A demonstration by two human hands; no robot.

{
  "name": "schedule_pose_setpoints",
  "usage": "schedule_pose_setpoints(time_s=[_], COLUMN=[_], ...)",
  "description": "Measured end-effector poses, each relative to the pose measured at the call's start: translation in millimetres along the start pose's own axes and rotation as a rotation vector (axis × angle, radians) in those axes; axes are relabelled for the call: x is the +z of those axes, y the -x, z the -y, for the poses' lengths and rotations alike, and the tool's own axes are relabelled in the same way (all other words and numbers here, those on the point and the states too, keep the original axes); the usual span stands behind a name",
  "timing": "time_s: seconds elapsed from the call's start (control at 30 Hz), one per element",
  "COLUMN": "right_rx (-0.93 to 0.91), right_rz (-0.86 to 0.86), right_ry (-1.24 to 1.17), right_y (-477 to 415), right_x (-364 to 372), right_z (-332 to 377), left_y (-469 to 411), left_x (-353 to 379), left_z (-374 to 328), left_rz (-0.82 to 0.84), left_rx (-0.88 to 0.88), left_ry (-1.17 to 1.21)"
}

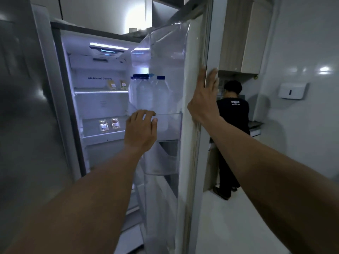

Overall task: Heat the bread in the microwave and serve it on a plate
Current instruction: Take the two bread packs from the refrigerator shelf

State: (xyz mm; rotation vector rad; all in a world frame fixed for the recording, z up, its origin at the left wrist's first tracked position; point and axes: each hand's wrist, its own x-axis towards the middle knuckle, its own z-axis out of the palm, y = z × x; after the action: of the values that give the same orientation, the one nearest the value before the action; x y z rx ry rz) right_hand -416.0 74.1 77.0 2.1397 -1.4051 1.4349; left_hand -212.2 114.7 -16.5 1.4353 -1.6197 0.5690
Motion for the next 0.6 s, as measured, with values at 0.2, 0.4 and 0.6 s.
schedule_pose_setpoints(time_s=[0.2,0.4,0.6], right_rx=[0.075,0.095,0.145], right_rz=[0.043,0.032,0.125], right_ry=[0.131,0.21,0.144], right_y=[9.5,14.9,23.4], right_x=[1.4,15.0,26.3], right_z=[-34.6,-69.0,-93.3], left_y=[-3.8,-17.0,-23.0], left_x=[27.3,54.7,84.6], left_z=[-16.4,-38.1,-44.6], left_rz=[0.019,0.06,0.171], left_rx=[0.068,0.077,0.043], left_ry=[0.103,0.201,0.24])
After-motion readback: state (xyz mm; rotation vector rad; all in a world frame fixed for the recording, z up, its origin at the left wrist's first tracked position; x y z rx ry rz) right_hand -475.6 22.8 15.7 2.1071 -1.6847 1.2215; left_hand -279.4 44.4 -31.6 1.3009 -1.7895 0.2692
